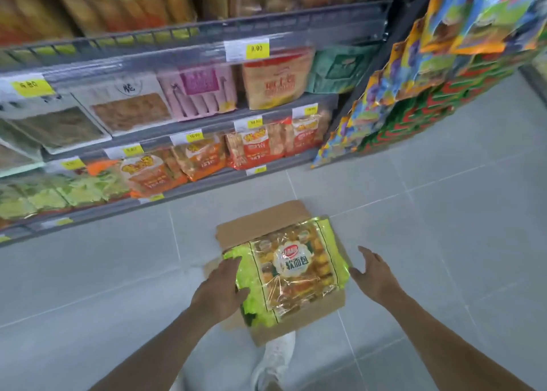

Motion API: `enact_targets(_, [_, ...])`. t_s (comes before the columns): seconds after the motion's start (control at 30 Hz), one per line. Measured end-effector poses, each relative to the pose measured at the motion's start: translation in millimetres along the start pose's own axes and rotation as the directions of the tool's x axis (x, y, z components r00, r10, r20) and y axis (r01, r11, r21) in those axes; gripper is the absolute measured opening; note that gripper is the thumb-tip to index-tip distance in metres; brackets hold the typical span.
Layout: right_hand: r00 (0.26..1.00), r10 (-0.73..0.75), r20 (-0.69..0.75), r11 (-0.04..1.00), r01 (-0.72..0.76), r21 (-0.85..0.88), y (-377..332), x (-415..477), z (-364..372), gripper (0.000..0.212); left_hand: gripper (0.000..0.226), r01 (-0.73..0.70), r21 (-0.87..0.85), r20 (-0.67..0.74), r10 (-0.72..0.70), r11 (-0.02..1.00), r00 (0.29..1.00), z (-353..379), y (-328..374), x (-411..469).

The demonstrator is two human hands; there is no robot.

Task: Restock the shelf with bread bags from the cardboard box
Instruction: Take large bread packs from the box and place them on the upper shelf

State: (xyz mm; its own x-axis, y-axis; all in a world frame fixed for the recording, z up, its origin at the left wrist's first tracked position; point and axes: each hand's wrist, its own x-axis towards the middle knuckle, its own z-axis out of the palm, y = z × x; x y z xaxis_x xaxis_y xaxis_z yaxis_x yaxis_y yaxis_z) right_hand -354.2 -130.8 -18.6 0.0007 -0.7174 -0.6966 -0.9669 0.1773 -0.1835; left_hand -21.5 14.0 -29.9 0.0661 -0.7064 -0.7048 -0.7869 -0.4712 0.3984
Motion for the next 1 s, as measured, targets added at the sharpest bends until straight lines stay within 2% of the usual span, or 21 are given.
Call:
enact_targets(0.1, [0.994, 0.068, 0.082, 0.994, -0.075, 0.082, 18.4, 54.5, 27.7, 0.069, 0.088, 0.202, -0.195, 0.091, -0.187, 0.960, 0.978, 35.9, -2.5, 48.0])
enact_targets(0.23, [0.979, 0.131, 0.156, 0.980, -0.152, 0.131, 36.2, 117.2, 67.0, 0.067, 0.099, 0.418, -0.351, 0.200, -0.369, 0.838, 0.908, 76.2, -10.5, 103.9])
enact_targets(0.3, [0.976, 0.147, 0.163, 0.977, -0.169, 0.131, 40.4, 141.8, 82.6, 0.066, 0.113, 0.484, -0.451, 0.227, -0.428, 0.750, 0.875, 89.4, -15.4, 125.5])
enact_targets(0.43, [0.974, 0.157, 0.161, 0.959, -0.189, 0.213, 48.5, 179.9, 107.7, 0.068, 0.139, 0.522, -0.623, 0.257, -0.478, 0.582, 0.840, 121.1, -39.5, 160.9])
enact_targets(0.5, [0.980, 0.126, 0.153, 0.953, -0.162, 0.257, 49.6, 188.9, 115.4, 0.060, 0.144, 0.527, -0.676, 0.279, -0.484, 0.514, 0.829, 118.5, -29.2, 159.5])
enact_targets(0.6, [0.988, 0.090, 0.128, 0.944, -0.126, 0.307, 47.2, 188.3, 121.3, 0.044, 0.136, 0.506, -0.723, 0.261, -0.493, 0.470, 0.830, 117.4, -18.0, 159.5])
enact_targets(0.73, [0.986, 0.104, 0.128, 0.926, -0.143, 0.349, 61.1, 193.6, 134.4, 0.067, 0.130, 0.514, -0.764, 0.278, -0.521, 0.390, 0.807, 143.6, -46.6, 177.6])
enact_targets(0.8, [0.984, 0.126, 0.125, 0.906, -0.166, 0.389, 49.6, 180.6, 127.4, 0.070, 0.121, 0.512, -0.788, 0.287, -0.532, 0.341, 0.796, 143.5, -47.0, 176.1])
enact_targets(0.87, [0.985, 0.131, 0.114, 0.896, -0.167, 0.412, 45.2, 174.7, 125.8, 0.062, 0.111, 0.512, -0.796, 0.300, -0.524, 0.323, 0.797, 117.4, -17.4, 158.4])
enact_targets(0.93, [0.988, 0.124, 0.095, 0.900, -0.152, 0.409, 43.3, 169.6, 123.8, 0.057, 0.087, 0.509, -0.807, 0.302, -0.530, 0.301, 0.793, 111.6, -7.4, 153.3])
enact_targets(1.0, [0.991, 0.112, 0.077, 0.908, -0.134, 0.398, 41.7, 162.2, 120.3, 0.039, 0.070, 0.498, -0.812, 0.291, -0.529, 0.304, 0.797, 111.2, -4.3, 150.6])
